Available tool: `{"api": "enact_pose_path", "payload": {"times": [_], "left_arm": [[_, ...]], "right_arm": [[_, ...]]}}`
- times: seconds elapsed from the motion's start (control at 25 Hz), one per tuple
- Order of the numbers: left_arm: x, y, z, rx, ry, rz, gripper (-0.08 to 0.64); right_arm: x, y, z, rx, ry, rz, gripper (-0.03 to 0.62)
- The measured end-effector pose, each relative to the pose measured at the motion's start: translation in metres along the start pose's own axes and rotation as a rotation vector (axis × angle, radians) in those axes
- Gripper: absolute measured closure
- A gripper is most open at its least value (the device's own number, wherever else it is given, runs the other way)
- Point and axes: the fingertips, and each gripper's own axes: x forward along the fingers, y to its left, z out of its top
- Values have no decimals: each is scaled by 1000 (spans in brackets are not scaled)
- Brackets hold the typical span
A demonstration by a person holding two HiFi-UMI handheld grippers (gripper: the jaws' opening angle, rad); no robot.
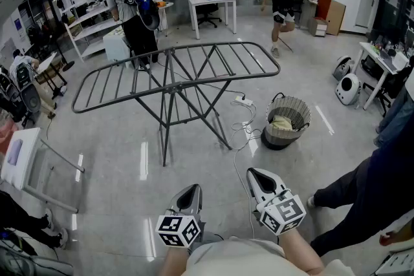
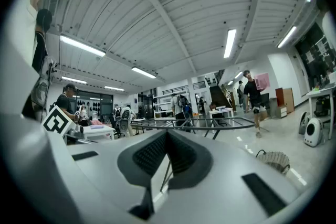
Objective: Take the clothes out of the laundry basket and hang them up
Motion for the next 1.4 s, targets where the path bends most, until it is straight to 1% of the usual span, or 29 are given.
{"api": "enact_pose_path", "payload": {"times": [0.16,0.36,0.68,0.84,0.92,1.0,1.04,1.08,1.16,1.28,1.4], "left_arm": [[5,-14,-1,13,-12,-12,548],[6,-26,-7,12,-16,-21,548],[4,-31,-12,4,-12,-22,548],[10,-28,-10,-2,-3,-12,548],[16,-28,-8,0,0,-17,546],[25,-27,-6,1,6,-37,546],[29,-26,-5,1,8,-48,541],[34,-24,-3,2,9,-57,521],[44,-23,1,6,9,-79,456],[64,-25,7,10,4,-116,425],[92,-23,10,15,2,-142,373]], "right_arm": [[-7,-6,-1,2,-2,6,592],[-18,-8,-5,-7,3,11,592],[-22,-6,-10,-10,23,19,592],[-21,-7,-14,9,39,33,592],[-19,-14,-16,11,48,23,591],[-14,-23,-18,5,53,-5,591],[-11,-27,-18,4,54,-18,591],[-8,-30,-18,6,53,-27,589],[-3,-37,-19,14,56,-36,518],[1,-53,-20,20,60,-59,469],[13,-77,-26,37,59,-84,409]]}}
